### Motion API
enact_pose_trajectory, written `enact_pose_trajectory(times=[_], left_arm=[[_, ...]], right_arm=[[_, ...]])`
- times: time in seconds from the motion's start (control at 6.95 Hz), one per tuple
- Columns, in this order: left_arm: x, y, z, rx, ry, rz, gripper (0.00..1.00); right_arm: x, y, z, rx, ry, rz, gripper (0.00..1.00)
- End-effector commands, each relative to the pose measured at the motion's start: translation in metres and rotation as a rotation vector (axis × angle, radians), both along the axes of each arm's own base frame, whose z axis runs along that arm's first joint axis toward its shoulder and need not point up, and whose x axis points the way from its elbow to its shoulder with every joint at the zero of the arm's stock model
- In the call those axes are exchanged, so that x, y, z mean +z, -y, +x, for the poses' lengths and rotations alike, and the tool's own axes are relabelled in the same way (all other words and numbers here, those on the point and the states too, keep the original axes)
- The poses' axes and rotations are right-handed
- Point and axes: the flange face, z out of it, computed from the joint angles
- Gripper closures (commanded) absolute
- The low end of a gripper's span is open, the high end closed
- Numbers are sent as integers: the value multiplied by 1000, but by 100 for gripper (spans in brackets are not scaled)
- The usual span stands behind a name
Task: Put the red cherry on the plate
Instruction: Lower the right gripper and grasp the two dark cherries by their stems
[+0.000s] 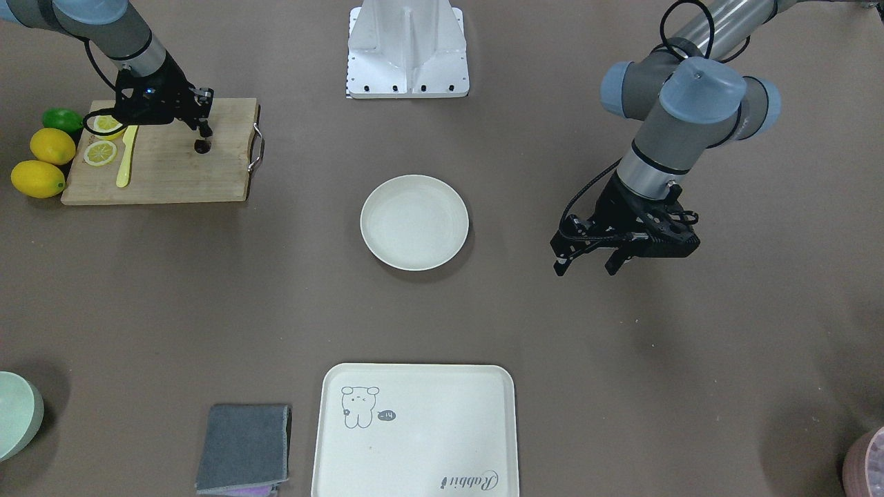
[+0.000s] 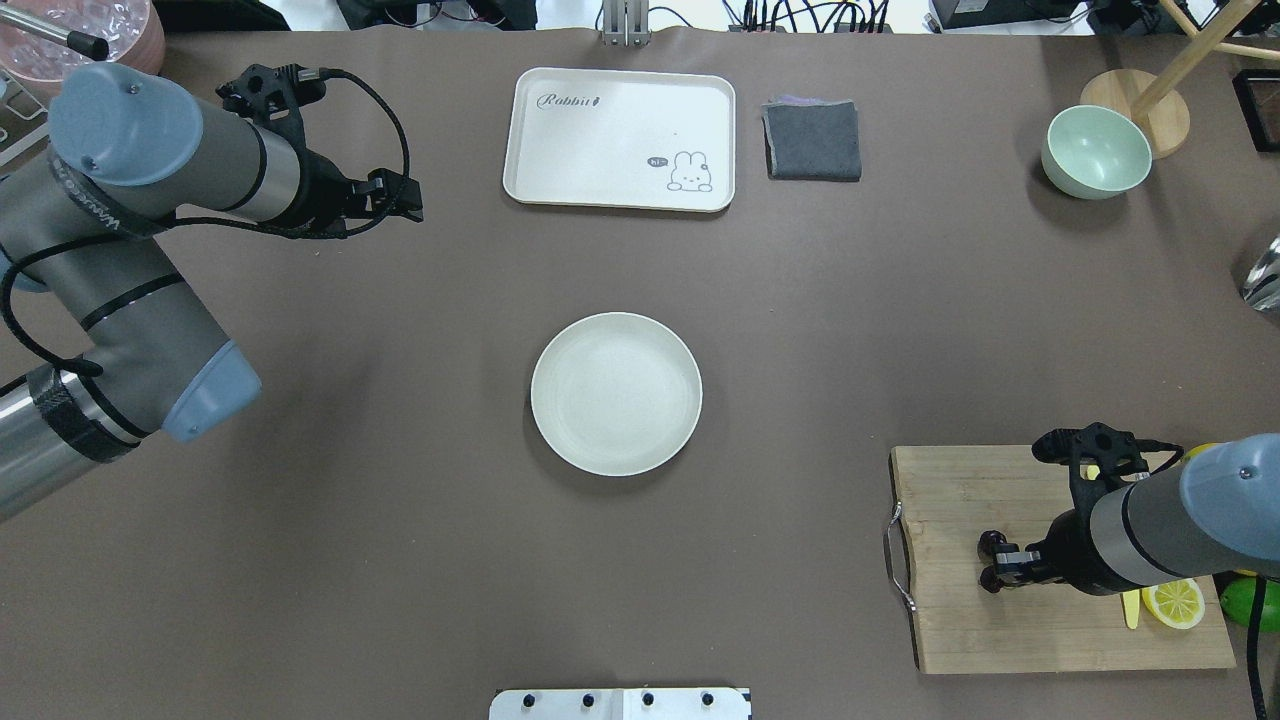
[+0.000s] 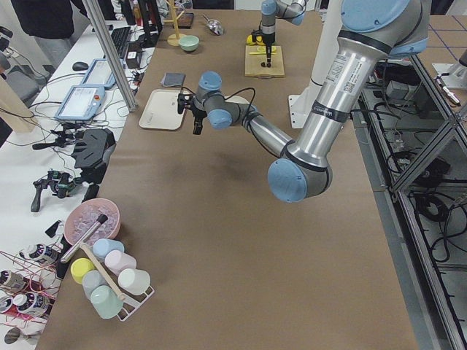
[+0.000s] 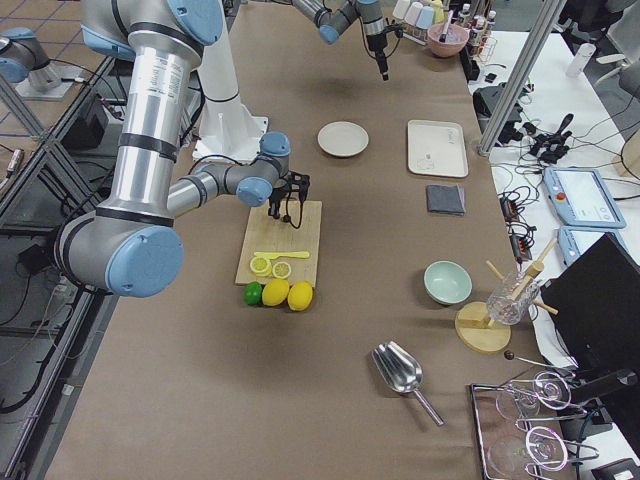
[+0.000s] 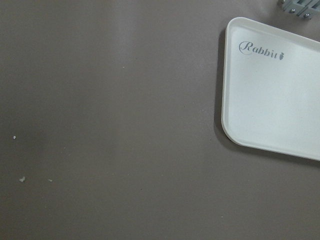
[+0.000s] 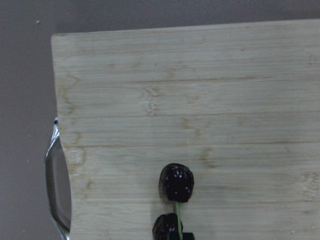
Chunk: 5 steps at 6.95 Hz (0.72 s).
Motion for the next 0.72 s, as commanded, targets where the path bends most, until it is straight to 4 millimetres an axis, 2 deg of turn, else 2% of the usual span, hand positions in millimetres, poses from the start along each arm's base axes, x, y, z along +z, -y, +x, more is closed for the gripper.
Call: enact_pose_trajectory(times=[0.0,0.14,0.29,0.43,0.58], left_arm=[[-5,0,1,1,-5,5,2],[-3,3,-3,-3,-2,2,2],[5,8,-10,12,26,31,2],[15,16,-21,83,117,139,2],[27,30,-40,102,189,151,2]], right_arm=[[-12,2,9,30,14,7,100],[-33,15,24,69,52,20,100],[-45,19,21,74,74,33,100],[-65,33,6,89,99,51,100],[-111,67,-23,117,73,52,100]])
